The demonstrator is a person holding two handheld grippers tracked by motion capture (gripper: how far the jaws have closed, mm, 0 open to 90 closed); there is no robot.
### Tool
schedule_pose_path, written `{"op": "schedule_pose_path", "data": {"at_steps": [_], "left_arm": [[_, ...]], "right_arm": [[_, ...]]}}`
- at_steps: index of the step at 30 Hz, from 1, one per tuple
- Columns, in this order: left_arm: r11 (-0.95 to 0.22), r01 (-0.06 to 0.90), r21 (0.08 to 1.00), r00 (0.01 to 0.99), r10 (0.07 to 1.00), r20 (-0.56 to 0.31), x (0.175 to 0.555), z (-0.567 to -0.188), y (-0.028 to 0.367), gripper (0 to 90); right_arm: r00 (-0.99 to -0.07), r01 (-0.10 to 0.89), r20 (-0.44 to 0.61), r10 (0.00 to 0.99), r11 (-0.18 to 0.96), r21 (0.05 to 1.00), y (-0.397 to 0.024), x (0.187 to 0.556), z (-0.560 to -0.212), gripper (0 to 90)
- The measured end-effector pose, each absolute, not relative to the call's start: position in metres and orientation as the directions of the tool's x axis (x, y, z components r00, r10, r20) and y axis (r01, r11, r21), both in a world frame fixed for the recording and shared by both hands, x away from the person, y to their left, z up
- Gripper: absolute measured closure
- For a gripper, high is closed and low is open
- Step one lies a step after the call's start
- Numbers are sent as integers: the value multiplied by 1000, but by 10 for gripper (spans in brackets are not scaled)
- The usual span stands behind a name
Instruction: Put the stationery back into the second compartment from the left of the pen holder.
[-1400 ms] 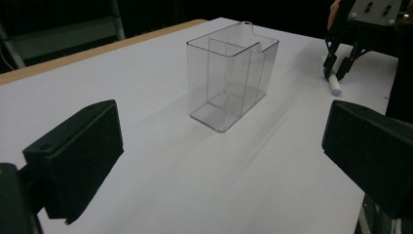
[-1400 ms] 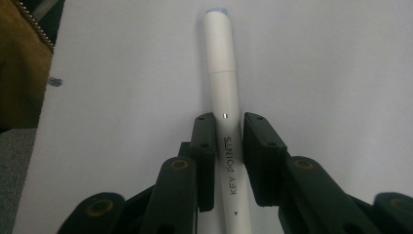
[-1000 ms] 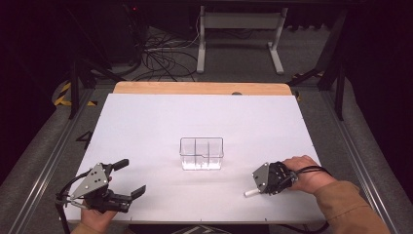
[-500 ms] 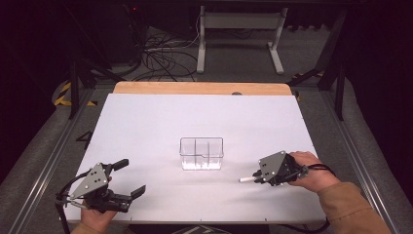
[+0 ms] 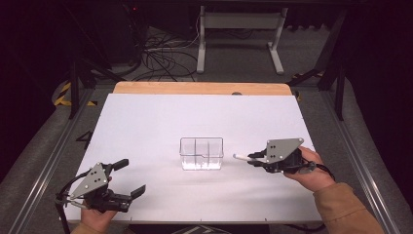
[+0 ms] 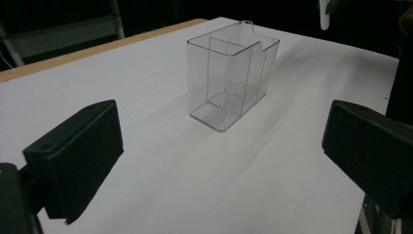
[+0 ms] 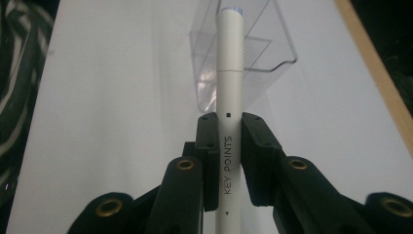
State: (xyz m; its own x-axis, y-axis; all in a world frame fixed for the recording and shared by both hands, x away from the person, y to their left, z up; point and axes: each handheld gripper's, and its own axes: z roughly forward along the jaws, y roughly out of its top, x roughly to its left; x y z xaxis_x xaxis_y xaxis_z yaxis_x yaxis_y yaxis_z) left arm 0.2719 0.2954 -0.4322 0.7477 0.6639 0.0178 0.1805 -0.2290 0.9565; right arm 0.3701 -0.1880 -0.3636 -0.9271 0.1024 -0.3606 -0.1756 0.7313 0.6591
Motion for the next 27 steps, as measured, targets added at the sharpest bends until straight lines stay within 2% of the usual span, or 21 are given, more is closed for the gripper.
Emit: {"op": "schedule_pose_path", "data": {"at_steps": [6,10,14,19,27], "left_arm": [[-229,180,957,750,662,17,273,-432,296,21],[-226,181,957,750,662,15,273,-433,296,21],[-220,187,957,749,663,6,273,-433,296,21],[-215,187,958,749,663,3,273,-433,297,22],[-216,190,958,754,657,-2,274,-433,297,22]], "right_arm": [[-927,-63,-281,250,632,773,-183,372,-351,787],[-908,-44,-275,318,579,814,-178,372,-344,787],[-895,-42,-276,350,550,834,-169,373,-341,786],[-883,2,-226,411,487,874,-158,376,-338,785],[-866,4,-204,457,415,910,-137,379,-336,786]]}}
